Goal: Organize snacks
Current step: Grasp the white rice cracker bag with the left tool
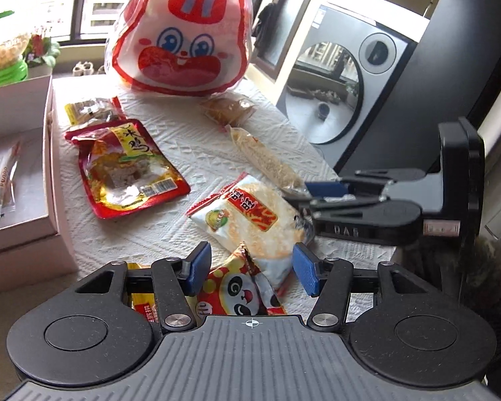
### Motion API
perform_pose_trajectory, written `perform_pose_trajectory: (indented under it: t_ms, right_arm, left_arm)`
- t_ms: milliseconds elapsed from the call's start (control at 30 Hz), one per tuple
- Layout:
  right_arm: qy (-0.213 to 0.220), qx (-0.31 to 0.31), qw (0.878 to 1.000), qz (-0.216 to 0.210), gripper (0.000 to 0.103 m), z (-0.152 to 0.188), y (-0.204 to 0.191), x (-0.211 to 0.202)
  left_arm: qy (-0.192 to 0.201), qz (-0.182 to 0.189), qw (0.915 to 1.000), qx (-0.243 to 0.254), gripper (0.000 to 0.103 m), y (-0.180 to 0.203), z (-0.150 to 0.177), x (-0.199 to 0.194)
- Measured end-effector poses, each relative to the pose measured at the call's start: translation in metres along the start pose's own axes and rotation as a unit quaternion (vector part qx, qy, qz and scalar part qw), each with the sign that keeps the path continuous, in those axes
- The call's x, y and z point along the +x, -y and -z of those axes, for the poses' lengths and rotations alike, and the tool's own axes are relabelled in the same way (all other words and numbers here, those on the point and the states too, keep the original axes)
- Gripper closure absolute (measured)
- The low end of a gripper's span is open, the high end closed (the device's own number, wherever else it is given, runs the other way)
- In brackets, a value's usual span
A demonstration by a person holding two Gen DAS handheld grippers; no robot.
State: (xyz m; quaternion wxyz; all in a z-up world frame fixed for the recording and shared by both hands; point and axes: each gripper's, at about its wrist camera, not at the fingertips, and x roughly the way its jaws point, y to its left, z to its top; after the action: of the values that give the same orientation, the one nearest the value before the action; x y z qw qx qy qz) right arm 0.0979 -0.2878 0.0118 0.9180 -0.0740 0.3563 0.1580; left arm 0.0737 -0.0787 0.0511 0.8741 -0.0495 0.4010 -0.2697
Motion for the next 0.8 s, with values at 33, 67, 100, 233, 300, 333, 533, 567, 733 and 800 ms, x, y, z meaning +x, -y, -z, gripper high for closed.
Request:
perform_pose_trajectory:
  t_ms: [33, 67, 100, 233, 300, 333, 533, 567, 733, 800]
  right_arm:
    - [0.006, -0.008, 1.0, -0.006, 0.065, 0.008, -0.005, -0.006]
    - [0.01, -0.015, 1.0, -0.01, 0.065, 0.014, -0.011, -0.011]
    - [0.012, -0.019, 1.0, -0.013, 0.065, 0.019, -0.016, -0.016]
    - [0.011, -0.019, 0.998, -0.061, 0.065, 0.034, -0.037, -0.034]
    - [0.008, -0.027, 0.997, -0.078, 0.064, 0.041, -0.049, -0.039]
    - [0.008, -0.036, 0.996, -0.078, 0.063, 0.045, -0.057, -0.041]
    - [0.02, -0.052, 0.998, -0.032, 0.037, 0.063, -0.076, -0.053]
    - [0.023, -0.044, 0.998, -0.024, 0.032, 0.065, -0.075, -0.053]
    - [0.035, -0.005, 0.999, -0.006, 0.028, 0.071, -0.069, -0.053]
    - [0.037, -0.006, 0.999, 0.005, 0.027, 0.073, -0.071, -0.054]
  left_arm:
    - [0.001, -0.003, 1.0, 0.0, 0.044, 0.001, 0.001, -0.007]
    - [-0.001, -0.01, 0.9999, 0.002, 0.044, 0.001, 0.002, -0.012]
    - [-0.003, -0.018, 0.9998, 0.005, 0.044, 0.001, 0.004, -0.018]
    - [-0.009, -0.042, 0.999, 0.011, 0.044, -0.001, 0.015, -0.038]
    - [-0.012, -0.04, 0.999, 0.016, 0.044, 0.0, 0.024, -0.047]
    - [-0.017, -0.036, 0.999, 0.019, 0.044, 0.002, 0.029, -0.051]
    - [-0.048, -0.022, 0.9986, 0.007, 0.044, 0.004, 0.053, -0.058]
    - [-0.048, -0.025, 0.9985, -0.005, 0.044, 0.001, 0.054, -0.056]
    - [0.0, -0.057, 0.997, -0.053, 0.045, -0.017, 0.039, -0.037]
    - [0.013, -0.072, 0.9961, -0.049, 0.046, -0.019, 0.03, -0.027]
